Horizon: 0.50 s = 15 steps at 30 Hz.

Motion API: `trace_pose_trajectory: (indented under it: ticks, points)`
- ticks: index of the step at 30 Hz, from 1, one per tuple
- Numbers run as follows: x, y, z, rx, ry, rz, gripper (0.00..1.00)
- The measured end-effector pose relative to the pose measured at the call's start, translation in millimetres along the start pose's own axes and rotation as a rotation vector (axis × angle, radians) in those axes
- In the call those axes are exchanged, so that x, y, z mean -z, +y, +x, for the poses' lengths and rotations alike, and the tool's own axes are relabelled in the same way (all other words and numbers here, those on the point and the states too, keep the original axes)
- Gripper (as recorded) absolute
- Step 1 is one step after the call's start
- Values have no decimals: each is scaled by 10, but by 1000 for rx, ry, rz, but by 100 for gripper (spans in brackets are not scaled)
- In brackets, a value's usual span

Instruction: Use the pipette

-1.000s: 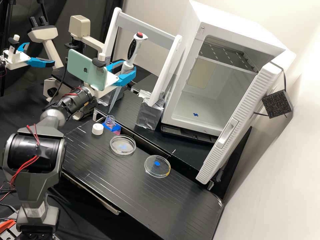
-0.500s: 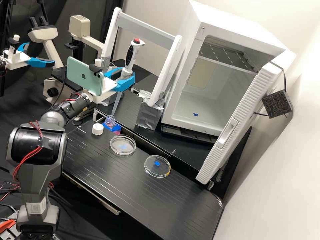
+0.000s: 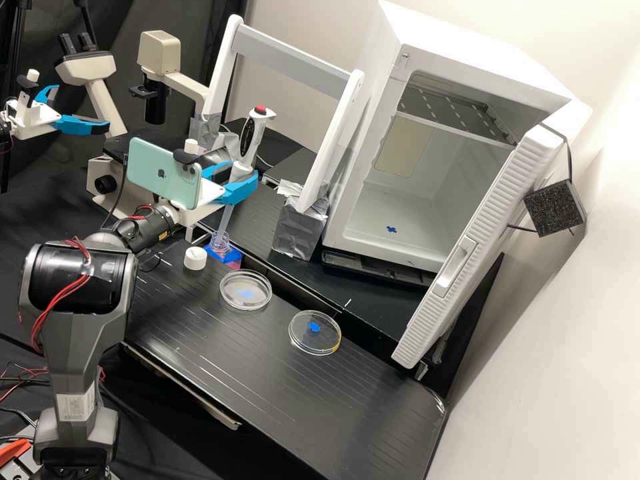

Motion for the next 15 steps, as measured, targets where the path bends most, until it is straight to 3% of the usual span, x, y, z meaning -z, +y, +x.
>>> trace_pose_trajectory:
  ticks: [8,15]
  points:
    - [-66,-188,-49,57,-35,-19,0]
    - [-64,-206,-53,62,-37,-20,0]
